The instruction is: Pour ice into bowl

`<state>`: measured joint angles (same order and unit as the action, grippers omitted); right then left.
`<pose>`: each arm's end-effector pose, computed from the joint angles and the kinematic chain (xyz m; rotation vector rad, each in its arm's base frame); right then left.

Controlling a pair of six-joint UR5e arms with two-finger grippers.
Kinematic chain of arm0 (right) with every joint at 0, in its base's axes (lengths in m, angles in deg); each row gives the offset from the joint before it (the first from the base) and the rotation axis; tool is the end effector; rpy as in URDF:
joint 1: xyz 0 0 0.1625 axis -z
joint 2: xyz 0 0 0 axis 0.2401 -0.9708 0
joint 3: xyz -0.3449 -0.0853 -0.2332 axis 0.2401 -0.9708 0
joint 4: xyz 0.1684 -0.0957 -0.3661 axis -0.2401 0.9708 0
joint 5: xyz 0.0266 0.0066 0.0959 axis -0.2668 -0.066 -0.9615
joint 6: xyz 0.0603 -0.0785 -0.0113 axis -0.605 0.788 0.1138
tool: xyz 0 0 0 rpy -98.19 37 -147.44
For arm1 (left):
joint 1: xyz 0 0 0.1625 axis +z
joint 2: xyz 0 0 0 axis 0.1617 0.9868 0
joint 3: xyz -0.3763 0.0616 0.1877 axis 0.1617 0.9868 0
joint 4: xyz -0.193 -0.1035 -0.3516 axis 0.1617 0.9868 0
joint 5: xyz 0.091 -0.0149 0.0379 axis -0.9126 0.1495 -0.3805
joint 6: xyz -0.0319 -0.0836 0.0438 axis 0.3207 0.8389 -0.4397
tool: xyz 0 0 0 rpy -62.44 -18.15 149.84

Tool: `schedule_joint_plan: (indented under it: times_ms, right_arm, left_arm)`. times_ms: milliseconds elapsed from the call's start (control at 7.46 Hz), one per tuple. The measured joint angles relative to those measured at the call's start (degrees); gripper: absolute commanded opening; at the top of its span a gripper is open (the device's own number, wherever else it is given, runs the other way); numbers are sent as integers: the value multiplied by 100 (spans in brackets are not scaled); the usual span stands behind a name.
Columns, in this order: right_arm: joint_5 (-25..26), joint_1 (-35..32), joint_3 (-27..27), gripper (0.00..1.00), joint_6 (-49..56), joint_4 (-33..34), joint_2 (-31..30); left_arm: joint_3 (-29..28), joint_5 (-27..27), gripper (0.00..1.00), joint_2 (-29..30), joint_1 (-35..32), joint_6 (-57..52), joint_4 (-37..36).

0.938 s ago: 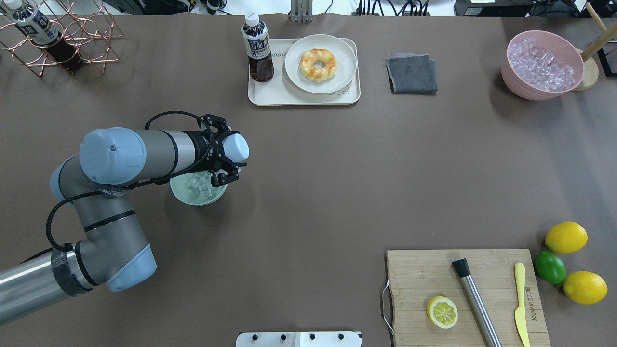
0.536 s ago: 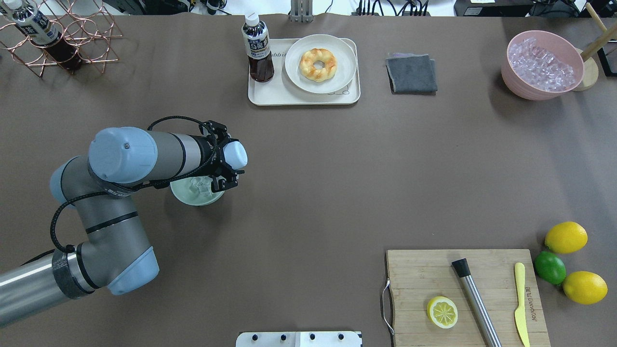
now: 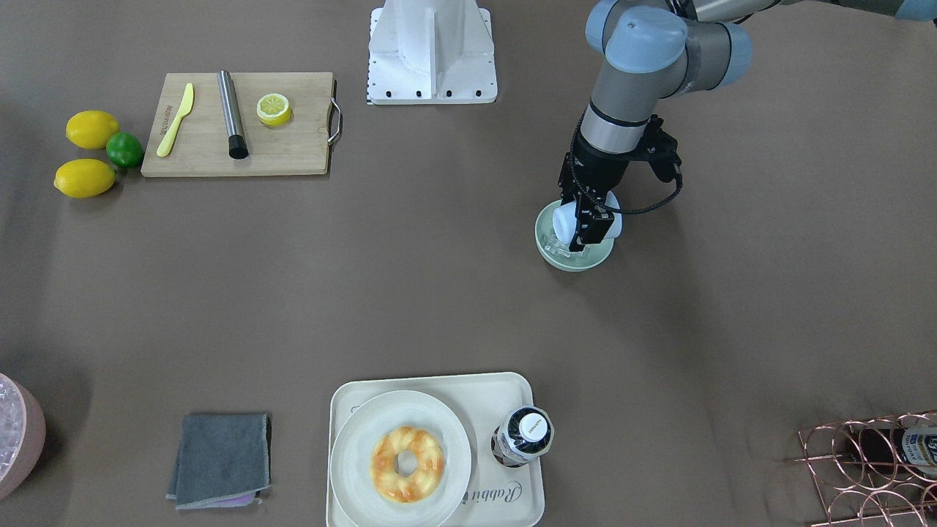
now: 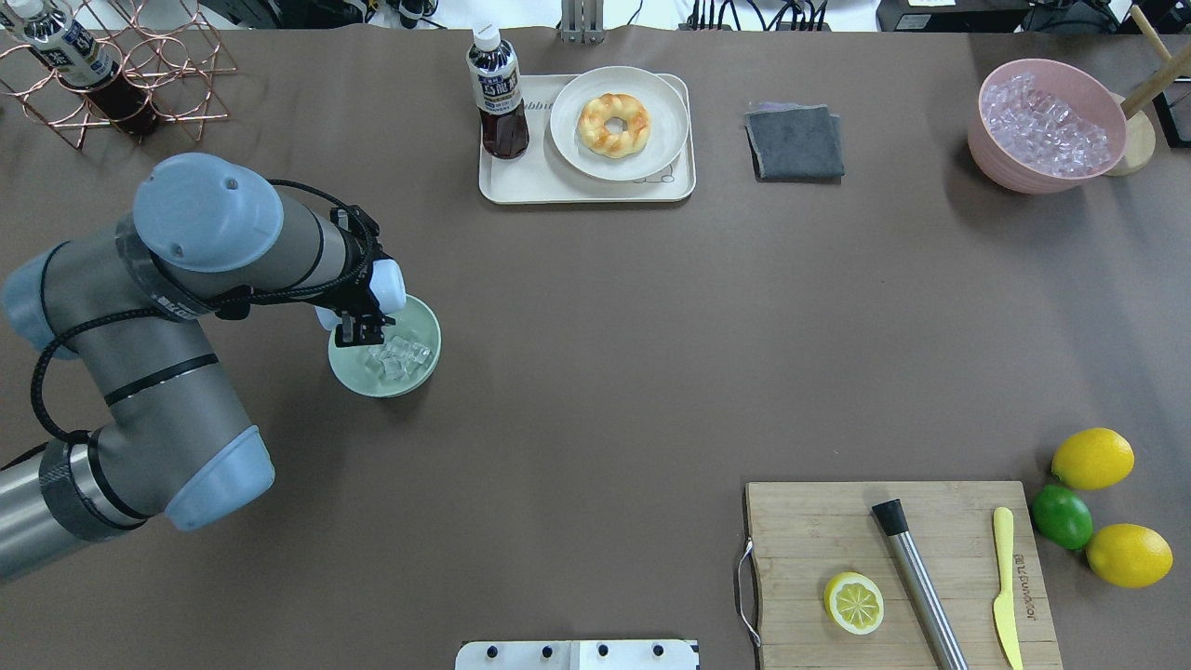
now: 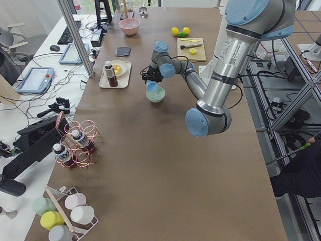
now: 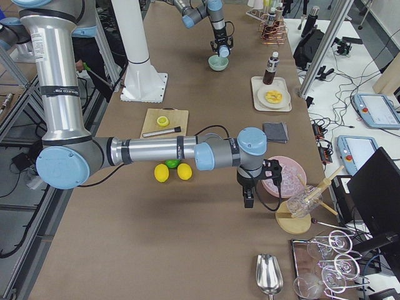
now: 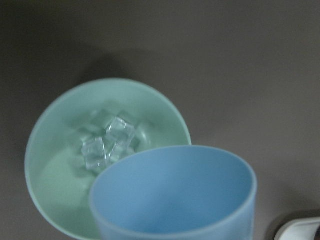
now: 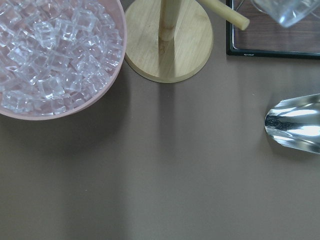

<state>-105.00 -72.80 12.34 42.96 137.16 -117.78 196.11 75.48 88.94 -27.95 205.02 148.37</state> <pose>0.0385 -0.5472 0.6031 0.1177 -0.7027 0.0248 0.4215 -0.4583 0.2714 -0.5312 0.8894 -1.6244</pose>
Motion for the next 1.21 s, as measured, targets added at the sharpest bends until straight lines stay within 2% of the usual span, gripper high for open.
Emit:
schedule_joint_plan:
  times_ms: [268, 670, 804, 938, 1206]
  right_arm:
    - [-3, 114, 15, 99, -163, 15, 82]
    - [-29, 249, 111, 99, -455, 16, 132]
    - [-21, 409, 262, 99, -776, 13, 149]
    - [2, 596, 412, 99, -1144, 18, 206]
    - [164, 974, 692, 99, -1794, 333, 510]
  left_arm:
    - [257, 171, 49, -169, -396, -918, -1123]
    - [471, 155, 49, -504, -1204, -2580, -2946]
    - [443, -136, 49, -533, -1471, -3193, -3574]
    - [322, -584, 49, -574, -1618, -3667, -3906]
    - [117, -1322, 49, -992, -1720, -4282, -4114]
